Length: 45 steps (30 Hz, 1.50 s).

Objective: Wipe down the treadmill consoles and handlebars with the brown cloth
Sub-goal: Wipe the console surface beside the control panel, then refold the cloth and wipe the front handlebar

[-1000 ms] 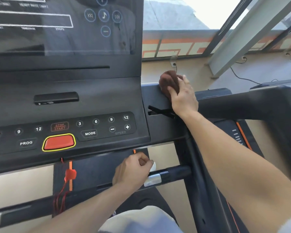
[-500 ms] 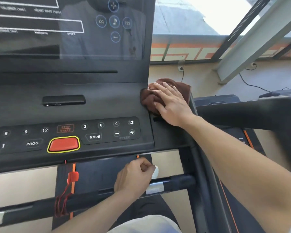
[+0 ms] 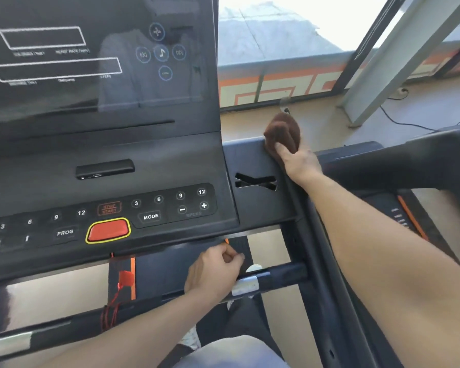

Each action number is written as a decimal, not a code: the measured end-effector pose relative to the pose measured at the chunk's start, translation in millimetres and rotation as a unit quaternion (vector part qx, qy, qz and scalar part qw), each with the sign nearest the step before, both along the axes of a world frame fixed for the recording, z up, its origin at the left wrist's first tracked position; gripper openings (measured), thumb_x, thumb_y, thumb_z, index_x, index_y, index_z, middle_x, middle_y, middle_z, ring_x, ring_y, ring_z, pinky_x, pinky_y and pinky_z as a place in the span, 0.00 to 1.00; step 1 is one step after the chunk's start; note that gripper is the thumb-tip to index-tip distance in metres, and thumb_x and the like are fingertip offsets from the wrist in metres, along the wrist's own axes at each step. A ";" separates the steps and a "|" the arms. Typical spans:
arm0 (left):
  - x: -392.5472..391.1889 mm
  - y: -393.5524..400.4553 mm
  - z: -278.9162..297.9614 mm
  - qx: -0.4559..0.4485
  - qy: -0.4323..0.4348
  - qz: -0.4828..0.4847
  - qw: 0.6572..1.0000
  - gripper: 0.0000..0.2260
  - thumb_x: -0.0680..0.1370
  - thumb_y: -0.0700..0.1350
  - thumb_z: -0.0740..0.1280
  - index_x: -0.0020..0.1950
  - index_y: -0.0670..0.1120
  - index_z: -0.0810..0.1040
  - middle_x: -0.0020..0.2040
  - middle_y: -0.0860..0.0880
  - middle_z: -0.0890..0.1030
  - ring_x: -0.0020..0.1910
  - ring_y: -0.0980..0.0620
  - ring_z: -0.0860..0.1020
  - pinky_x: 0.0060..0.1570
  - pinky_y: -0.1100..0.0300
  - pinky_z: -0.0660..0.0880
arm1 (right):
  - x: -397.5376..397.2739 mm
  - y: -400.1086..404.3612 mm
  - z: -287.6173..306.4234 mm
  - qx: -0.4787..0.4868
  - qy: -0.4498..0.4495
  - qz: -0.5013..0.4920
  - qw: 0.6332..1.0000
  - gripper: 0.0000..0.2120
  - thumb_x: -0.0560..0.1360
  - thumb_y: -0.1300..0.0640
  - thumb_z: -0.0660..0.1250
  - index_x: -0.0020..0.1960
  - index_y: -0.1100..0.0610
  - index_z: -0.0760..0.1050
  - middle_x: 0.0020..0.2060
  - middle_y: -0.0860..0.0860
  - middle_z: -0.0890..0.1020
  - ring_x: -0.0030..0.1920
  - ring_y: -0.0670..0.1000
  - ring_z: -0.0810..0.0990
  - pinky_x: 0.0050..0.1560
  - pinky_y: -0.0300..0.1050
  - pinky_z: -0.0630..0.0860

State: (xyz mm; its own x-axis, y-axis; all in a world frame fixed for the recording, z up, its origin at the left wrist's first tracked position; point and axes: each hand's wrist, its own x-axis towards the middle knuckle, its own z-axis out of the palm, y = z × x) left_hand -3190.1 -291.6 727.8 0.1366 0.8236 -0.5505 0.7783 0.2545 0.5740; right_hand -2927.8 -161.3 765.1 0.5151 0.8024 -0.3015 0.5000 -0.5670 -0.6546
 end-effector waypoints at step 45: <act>-47.2 -109.8 46.6 -0.072 -0.366 0.137 0.918 0.09 0.75 0.43 0.77 0.54 0.47 0.85 0.49 0.49 0.88 0.51 0.47 0.86 0.53 0.53 0.82 | -91.5 -253.0 86.4 0.207 0.286 -0.065 0.933 0.12 0.77 0.63 0.73 0.58 0.51 0.81 0.50 0.49 0.87 0.55 0.52 0.86 0.58 0.50 0.83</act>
State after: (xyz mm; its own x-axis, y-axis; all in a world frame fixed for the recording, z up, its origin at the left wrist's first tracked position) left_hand -3237.3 -401.4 774.4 0.3124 0.8082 -0.4992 0.0928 0.4971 0.8627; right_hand -3019.3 -414.3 851.5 0.4665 0.8529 -0.2345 -0.0535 -0.2375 -0.9699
